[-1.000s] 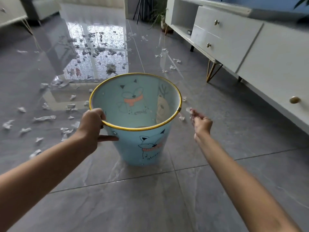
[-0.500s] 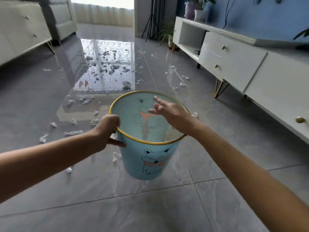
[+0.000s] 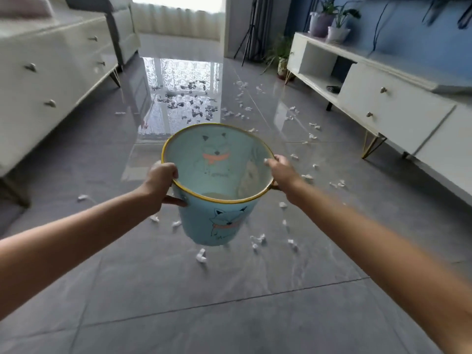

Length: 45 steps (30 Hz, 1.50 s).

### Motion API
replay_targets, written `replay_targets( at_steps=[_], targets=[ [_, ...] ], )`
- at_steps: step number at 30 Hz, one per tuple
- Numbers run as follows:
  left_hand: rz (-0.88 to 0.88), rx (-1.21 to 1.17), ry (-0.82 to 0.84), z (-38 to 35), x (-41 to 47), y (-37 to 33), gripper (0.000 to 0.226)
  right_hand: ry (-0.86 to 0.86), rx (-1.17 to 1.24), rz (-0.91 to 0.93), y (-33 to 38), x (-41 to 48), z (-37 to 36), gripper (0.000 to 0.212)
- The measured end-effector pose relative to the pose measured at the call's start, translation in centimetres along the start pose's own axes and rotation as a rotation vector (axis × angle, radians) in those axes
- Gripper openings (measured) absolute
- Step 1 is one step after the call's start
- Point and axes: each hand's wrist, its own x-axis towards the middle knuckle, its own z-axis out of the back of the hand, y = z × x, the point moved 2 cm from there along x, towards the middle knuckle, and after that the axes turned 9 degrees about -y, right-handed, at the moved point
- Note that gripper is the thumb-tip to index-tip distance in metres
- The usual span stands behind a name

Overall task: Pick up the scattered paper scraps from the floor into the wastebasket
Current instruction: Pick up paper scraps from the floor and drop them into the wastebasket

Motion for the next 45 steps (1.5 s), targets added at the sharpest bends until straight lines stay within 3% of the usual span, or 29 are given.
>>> replay_targets(
  at_steps=[1,6,11,15,17,18,22,26,31,35,37,41,45],
  targets=[
    [0.009,-0.013,-0.041,2.2,0.7,0.3,0.018,0.059,0.032,0.005,0.8,-0.2,-2.5,0.023],
    [0.068,-0.077,-0.335,12.7,4.5,3.3,0.018,0.376,-0.060,0.028,2.0,-0.8,-14.8,0.055],
    [0.116,-0.185,-0.568,18.0,5.9,6.8,0.014,0.577,-0.400,0.318,-3.1,0.5,-22.2,0.046],
    [0.146,-0.226,-0.737,20.0,5.8,9.2,0.010,0.678,-0.879,0.573,-12.6,1.8,-22.9,0.087],
    [0.157,-0.212,-0.796,20.5,5.7,9.8,0.010,0.722,-1.001,0.750,-17.0,2.2,-22.6,0.111],
    [0.163,-0.202,-0.821,20.4,5.8,10.1,0.010,0.748,-1.042,0.841,-19.1,2.8,-22.5,0.112],
    [0.226,-0.181,-0.823,19.0,6.2,10.3,0.011,0.776,-1.016,0.942,-24.6,3.7,-22.3,0.094],
    [0.225,-0.196,-0.821,17.7,7.0,11.6,0.015,0.838,-0.908,1.186,-24.5,5.7,-25.0,0.082],
    [0.134,-0.128,-0.875,18.2,7.2,13.1,0.020,0.815,-0.820,1.271,-23.5,7.6,-28.5,0.077],
    [0.119,-0.101,-0.880,18.4,6.8,13.5,0.023,0.703,-0.839,1.120,-21.1,9.1,-32.4,0.075],
    [0.120,-0.095,-0.887,18.2,6.8,13.3,0.024,0.665,-0.962,1.043,-19.3,9.7,-35.1,0.074],
    [0.146,-0.095,-0.900,17.9,6.8,13.3,0.024,0.636,-1.133,1.152,-16.5,8.7,-39.0,0.066],
    [0.161,-0.116,-0.893,18.0,6.8,13.2,0.023,0.537,-0.956,1.201,-16.4,7.6,-39.3,0.039]
  ],
)
